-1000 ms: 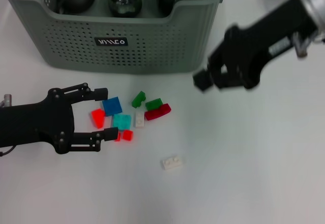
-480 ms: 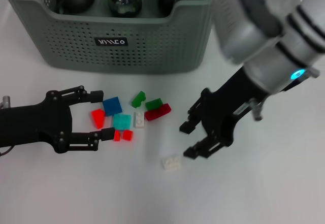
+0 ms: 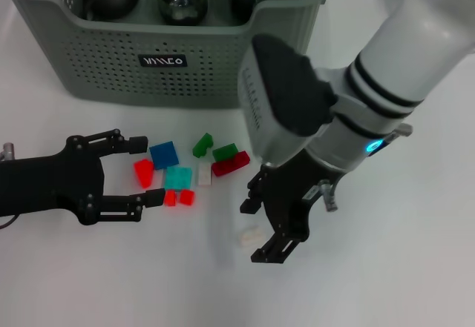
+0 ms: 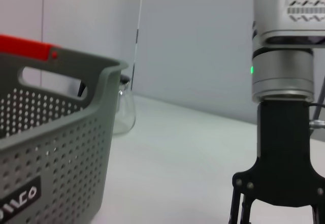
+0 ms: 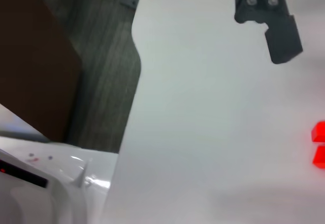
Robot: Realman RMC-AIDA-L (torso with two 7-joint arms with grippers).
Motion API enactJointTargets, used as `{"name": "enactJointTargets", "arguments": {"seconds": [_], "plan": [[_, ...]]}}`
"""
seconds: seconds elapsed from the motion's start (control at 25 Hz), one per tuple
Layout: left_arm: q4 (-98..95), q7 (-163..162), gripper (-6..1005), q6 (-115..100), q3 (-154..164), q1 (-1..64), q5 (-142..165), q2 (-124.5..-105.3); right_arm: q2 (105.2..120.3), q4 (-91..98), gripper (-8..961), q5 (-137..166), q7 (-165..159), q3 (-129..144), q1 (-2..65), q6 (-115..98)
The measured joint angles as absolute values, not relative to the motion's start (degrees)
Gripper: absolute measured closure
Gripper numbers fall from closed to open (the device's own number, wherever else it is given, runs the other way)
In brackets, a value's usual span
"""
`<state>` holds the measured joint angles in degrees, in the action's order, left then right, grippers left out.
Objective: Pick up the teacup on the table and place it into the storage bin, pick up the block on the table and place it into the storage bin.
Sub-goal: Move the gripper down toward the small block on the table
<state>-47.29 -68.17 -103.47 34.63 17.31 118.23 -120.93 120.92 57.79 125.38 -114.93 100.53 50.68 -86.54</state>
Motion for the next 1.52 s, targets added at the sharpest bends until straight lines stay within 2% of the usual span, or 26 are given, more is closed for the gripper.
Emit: {"name": "enactJointTargets", "arguments": {"seconds": [0.16, 0.68, 1.32, 1.52], "plan": [[-47.22, -68.16, 122, -102.57, 34.63, 17.32, 119.3, -120.93, 120.99, 57.92, 173, 125.26, -115.72, 104.63, 51.38, -84.16], [-46.42, -68.11, 122, -102.24, 34.63, 17.71, 119.62, -120.96, 121.13, 54.94, 189, 125.55, -116.45, 111.5, 53.36, -76.9], [-45.94, -68.11, 123, -101.59, 34.63, 17.85, 119.02, -121.02, 121.47, 50.69, 344, 125.48, -116.45, 114.33, 54.85, -73.48], [-45.94, -68.11, 123, -101.4, 34.63, 17.84, 119.0, -121.02, 121.54, 50.65, 422, 125.5, -116.45, 115.05, 54.85, -72.81]]}}
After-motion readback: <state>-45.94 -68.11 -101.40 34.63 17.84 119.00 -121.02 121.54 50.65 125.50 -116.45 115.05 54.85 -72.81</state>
